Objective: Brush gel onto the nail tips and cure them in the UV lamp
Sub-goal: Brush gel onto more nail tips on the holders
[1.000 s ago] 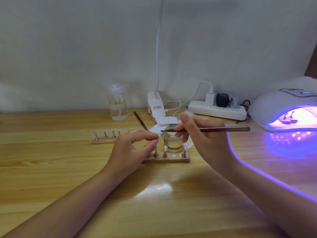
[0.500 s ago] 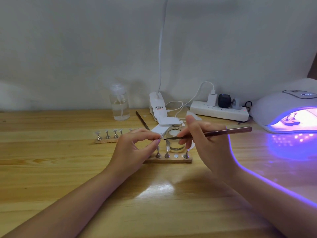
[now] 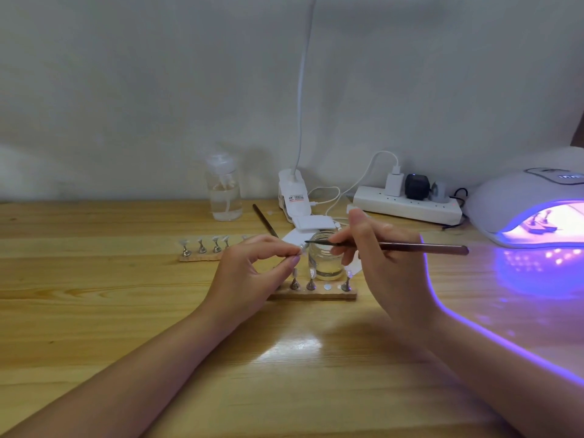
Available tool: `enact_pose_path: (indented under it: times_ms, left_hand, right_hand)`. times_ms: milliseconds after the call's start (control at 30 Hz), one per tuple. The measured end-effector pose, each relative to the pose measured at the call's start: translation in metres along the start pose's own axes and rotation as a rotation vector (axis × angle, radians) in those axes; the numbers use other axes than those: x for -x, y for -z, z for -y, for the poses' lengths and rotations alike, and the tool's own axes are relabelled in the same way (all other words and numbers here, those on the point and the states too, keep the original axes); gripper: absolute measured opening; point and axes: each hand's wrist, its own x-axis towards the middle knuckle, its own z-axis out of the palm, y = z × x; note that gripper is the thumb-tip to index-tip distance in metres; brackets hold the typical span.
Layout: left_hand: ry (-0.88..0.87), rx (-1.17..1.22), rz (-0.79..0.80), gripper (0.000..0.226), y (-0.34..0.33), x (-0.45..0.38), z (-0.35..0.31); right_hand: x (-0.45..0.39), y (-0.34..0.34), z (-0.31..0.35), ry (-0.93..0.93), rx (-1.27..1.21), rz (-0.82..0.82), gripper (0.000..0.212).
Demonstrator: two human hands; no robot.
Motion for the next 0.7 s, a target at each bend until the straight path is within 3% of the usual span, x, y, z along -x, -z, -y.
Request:
enact_pose_path:
  times_ms: [700]
  left_hand:
    - [-0.007, -0.008, -0.011, 0.027, -0.0004, 0.0001, 0.0033]
  right_hand:
    - [0.0043, 0.0008, -0.0012, -0.019, -0.011, 0.022, 0.042]
